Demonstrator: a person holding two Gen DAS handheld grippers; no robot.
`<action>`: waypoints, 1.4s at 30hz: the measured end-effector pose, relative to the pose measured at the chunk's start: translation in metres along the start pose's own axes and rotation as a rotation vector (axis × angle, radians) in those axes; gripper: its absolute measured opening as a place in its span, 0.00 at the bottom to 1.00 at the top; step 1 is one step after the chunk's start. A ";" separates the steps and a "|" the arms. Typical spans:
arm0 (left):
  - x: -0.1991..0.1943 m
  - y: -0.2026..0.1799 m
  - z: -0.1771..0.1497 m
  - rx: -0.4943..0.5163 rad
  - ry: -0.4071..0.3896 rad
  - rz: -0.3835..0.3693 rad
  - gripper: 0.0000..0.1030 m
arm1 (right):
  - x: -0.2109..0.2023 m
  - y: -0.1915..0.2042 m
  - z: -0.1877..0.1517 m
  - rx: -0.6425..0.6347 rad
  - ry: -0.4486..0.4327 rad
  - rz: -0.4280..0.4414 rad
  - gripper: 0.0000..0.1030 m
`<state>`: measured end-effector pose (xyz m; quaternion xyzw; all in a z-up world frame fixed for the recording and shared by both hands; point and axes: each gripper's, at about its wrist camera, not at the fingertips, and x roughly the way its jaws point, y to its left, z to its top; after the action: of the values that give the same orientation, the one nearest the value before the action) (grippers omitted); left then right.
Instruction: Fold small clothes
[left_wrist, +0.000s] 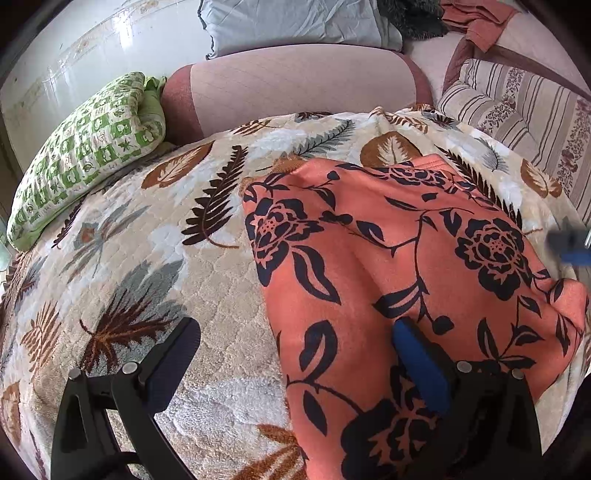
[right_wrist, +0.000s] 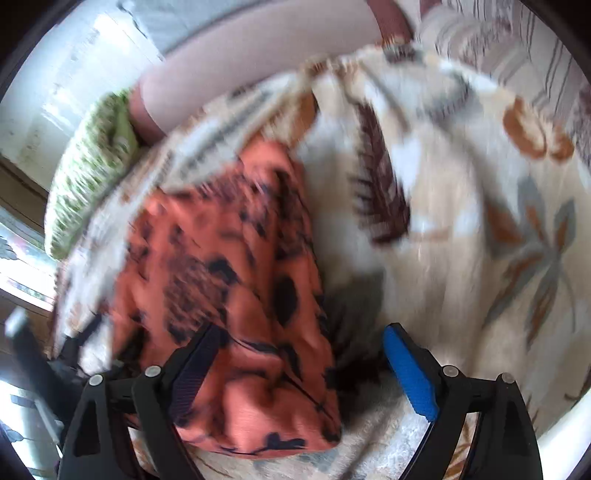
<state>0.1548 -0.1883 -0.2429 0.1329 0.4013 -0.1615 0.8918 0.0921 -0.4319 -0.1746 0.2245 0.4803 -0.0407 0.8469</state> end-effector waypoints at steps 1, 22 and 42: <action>-0.001 0.000 0.000 0.000 -0.003 0.002 1.00 | -0.009 0.006 0.005 -0.017 -0.036 0.019 0.89; -0.005 0.015 0.007 -0.054 -0.048 0.038 1.00 | 0.036 0.025 0.017 -0.034 0.029 0.211 0.63; 0.023 0.030 0.026 -0.273 0.119 -0.284 1.00 | 0.094 -0.038 0.030 0.134 0.217 0.402 0.75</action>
<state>0.1979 -0.1745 -0.2405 -0.0378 0.4863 -0.2215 0.8444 0.1554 -0.4651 -0.2523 0.3741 0.5106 0.1212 0.7647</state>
